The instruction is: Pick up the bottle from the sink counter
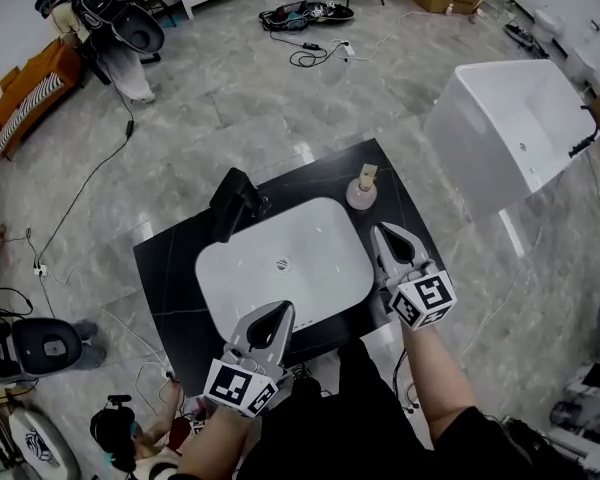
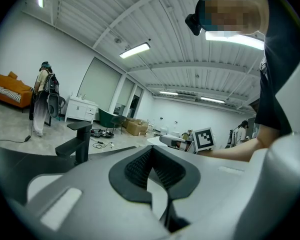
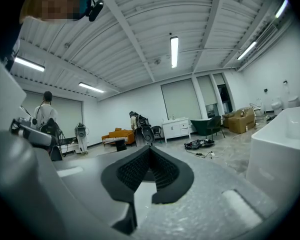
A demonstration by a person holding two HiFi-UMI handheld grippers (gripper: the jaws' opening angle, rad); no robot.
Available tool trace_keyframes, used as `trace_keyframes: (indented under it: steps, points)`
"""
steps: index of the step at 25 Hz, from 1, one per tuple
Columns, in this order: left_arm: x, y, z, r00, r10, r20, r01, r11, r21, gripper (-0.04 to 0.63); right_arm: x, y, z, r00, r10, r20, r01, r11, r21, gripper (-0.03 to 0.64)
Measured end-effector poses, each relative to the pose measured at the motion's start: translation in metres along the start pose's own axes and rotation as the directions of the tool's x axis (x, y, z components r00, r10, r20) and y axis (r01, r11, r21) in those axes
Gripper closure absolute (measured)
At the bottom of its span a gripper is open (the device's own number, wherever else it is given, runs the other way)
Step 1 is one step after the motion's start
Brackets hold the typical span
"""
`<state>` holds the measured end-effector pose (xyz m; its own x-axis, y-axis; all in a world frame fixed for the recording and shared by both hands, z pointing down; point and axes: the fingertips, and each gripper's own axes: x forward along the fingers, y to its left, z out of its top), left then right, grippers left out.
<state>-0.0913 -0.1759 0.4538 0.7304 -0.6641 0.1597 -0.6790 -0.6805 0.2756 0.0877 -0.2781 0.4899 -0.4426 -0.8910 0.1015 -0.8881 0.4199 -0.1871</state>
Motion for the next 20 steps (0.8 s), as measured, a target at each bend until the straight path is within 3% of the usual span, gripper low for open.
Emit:
trace_keyframes:
  steps: [4,20]
  points:
    - [0.012,0.004,-0.002,1.0,0.0,-0.006,0.0,1.0,-0.006,0.592,0.016,-0.015,-0.01,1.0,-0.016,-0.023,0.015,1.0,-0.019,0.614]
    - [0.045,0.025,-0.025,0.997,0.059,-0.046,-0.062,0.996,-0.067,0.592,0.08,-0.084,-0.066,0.989,-0.101,-0.103,0.094,0.993,-0.071,0.497]
